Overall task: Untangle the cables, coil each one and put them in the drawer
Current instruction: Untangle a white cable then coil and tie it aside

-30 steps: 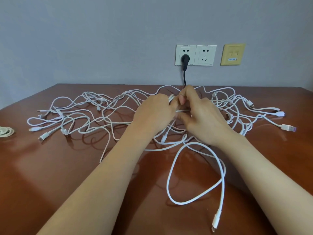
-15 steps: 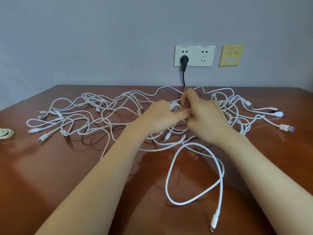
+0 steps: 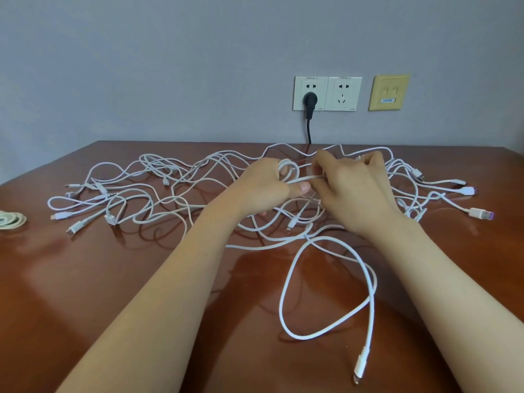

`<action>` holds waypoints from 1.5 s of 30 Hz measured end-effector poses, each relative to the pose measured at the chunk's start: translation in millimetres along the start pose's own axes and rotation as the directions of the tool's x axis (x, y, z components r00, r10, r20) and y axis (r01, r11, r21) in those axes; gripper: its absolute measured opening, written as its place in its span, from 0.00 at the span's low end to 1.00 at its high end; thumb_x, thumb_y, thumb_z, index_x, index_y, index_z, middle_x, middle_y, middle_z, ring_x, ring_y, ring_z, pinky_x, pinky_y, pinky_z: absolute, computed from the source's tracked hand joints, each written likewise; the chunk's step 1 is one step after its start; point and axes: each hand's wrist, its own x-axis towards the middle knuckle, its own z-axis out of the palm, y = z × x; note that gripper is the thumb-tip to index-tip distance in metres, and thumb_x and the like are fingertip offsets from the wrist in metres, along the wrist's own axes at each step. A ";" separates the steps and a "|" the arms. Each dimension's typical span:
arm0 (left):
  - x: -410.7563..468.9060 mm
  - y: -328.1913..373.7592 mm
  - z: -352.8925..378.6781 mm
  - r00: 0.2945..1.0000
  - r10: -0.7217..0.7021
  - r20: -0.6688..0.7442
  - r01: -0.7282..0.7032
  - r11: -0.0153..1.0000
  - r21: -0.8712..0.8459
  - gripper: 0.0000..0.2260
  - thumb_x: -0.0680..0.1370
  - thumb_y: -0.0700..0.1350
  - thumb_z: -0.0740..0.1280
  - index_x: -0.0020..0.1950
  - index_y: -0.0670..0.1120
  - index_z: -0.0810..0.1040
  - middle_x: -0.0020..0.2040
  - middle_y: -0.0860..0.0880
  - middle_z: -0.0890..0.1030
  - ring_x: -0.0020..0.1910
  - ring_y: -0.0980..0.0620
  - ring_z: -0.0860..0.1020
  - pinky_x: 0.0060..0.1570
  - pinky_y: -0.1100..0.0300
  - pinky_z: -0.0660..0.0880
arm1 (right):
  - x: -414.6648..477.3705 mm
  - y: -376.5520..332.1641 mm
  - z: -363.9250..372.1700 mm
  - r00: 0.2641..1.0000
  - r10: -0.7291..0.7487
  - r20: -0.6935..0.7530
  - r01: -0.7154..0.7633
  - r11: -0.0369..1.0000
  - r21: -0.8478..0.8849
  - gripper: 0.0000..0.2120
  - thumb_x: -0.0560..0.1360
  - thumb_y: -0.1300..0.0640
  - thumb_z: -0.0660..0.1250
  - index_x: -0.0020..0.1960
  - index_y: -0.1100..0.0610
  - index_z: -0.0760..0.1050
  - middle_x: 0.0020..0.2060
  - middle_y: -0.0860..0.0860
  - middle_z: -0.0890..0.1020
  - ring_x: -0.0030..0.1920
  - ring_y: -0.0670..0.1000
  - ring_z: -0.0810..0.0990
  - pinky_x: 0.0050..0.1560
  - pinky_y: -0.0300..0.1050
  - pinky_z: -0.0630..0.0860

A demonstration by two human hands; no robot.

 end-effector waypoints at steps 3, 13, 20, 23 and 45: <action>-1.5 -0.1 -2.0 1.000 -0.015 -0.026 0.015 1.000 -0.013 0.14 0.76 0.51 0.68 0.39 0.44 0.68 0.32 0.45 0.69 0.27 0.50 0.67 0.23 0.64 0.65 | 0.6 2.3 1.0 1.000 0.018 -0.023 -0.019 0.999 -0.038 0.08 0.78 0.52 0.56 0.45 0.54 0.69 0.37 0.51 0.78 0.43 0.59 0.75 0.43 0.45 0.49; -0.1 -11.3 -4.9 0.991 -0.085 -0.099 0.073 0.989 -0.126 0.12 0.80 0.49 0.61 0.38 0.47 0.72 0.26 0.50 0.69 0.22 0.55 0.66 0.19 0.69 0.63 | -0.8 14.7 5.3 0.999 0.032 -0.015 -0.027 0.974 0.227 0.12 0.76 0.44 0.56 0.41 0.51 0.68 0.30 0.45 0.71 0.36 0.53 0.70 0.48 0.48 0.60; 0.7 -6.8 7.5 0.995 -0.085 -0.045 0.057 0.900 -0.432 0.13 0.80 0.52 0.60 0.43 0.45 0.75 0.17 0.56 0.63 0.17 0.58 0.60 0.19 0.68 0.60 | -1.5 4.8 17.5 0.983 0.171 -0.069 -0.108 0.835 0.539 0.10 0.78 0.55 0.59 0.40 0.54 0.73 0.27 0.49 0.74 0.31 0.54 0.73 0.37 0.46 0.67; 0.6 0.7 12.6 0.992 -0.060 -0.107 -0.009 0.834 -0.552 0.11 0.79 0.50 0.62 0.40 0.47 0.75 0.18 0.55 0.64 0.17 0.57 0.60 0.18 0.67 0.59 | 0.2 -1.2 19.7 0.979 0.203 0.023 -0.174 0.771 0.612 0.11 0.79 0.59 0.59 0.39 0.53 0.74 0.25 0.44 0.71 0.29 0.44 0.71 0.33 0.35 0.64; 4.8 -12.7 12.0 0.798 -0.002 -0.602 -0.041 0.998 -0.058 0.15 0.81 0.55 0.54 0.39 0.50 0.71 0.28 0.52 0.73 0.35 0.45 0.78 0.43 0.53 0.71 | -5.3 -16.8 12.2 0.971 0.126 0.205 -0.191 0.921 0.340 0.20 0.78 0.46 0.57 0.29 0.51 0.63 0.26 0.47 0.70 0.38 0.54 0.71 0.37 0.45 0.62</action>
